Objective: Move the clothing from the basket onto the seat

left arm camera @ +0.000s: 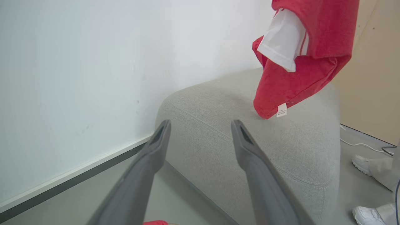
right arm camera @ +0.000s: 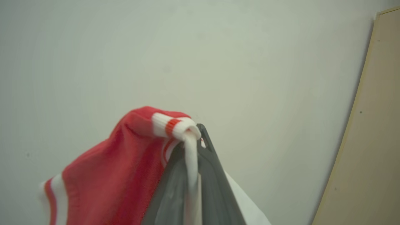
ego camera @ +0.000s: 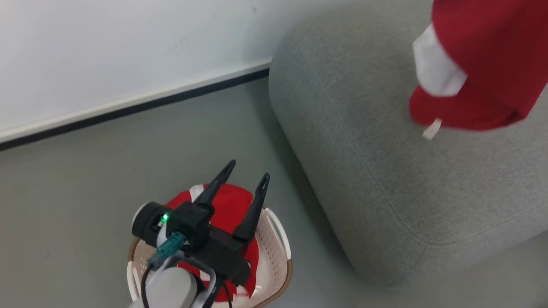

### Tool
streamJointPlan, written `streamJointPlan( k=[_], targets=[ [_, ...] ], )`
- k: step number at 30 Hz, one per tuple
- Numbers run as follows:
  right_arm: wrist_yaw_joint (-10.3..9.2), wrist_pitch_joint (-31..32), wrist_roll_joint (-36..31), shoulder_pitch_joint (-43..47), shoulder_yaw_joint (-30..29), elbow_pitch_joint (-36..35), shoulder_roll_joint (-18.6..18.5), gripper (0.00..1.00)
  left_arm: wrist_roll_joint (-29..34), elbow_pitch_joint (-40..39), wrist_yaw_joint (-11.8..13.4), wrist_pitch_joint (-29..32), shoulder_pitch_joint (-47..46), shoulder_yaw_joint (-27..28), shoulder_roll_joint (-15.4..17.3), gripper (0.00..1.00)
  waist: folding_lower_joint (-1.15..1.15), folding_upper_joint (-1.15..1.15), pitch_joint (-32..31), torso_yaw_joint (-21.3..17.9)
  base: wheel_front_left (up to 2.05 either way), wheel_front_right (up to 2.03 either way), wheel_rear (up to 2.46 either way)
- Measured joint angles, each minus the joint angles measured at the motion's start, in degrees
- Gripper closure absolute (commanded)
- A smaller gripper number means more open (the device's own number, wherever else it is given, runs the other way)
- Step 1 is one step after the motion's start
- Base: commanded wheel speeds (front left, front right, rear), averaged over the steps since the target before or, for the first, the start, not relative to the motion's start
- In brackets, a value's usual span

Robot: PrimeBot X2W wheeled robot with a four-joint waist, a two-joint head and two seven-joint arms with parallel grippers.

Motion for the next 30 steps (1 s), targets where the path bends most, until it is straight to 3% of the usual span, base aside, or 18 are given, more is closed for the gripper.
streamJointPlan(
  k=[8, 12, 27, 30],
  targets=[
    [-1.16, 1.77, 0.46, -8.24, -4.89, 4.48, -4.12, 1.00, 1.35, -4.76, 0.10, 1.85, -2.70, 0.89, 2.26, 0.00, 0.00, 0.00, 6.07, 2.49, 0.00, 0.00, 0.00],
    [-1.60, 1.76, 0.64, -8.71, -5.24, 6.60, -4.34, 1.00, 2.44, -7.30, 0.51, 2.86, -4.07, 1.13, 3.19, 0.00, 0.00, 0.00, 9.20, 3.40, 0.00, 0.00, 0.00],
    [-2.22, -1.27, 3.60, -1.96, -4.72, 16.61, 2.79, 1.00, 5.01, -13.01, 1.07, 7.14, -10.09, 1.80, 5.46, 0.00, 0.00, 0.01, 20.72, 3.37, 0.00, 0.00, 0.00],
    [-3.07, -2.40, 3.65, -0.54, -4.34, 18.96, 4.86, 1.00, 5.77, -13.02, 1.01, 7.61, -11.09, 1.53, 5.42, 0.00, 0.00, 0.00, 22.63, 3.20, 0.00, 0.00, 0.00]
  ],
)
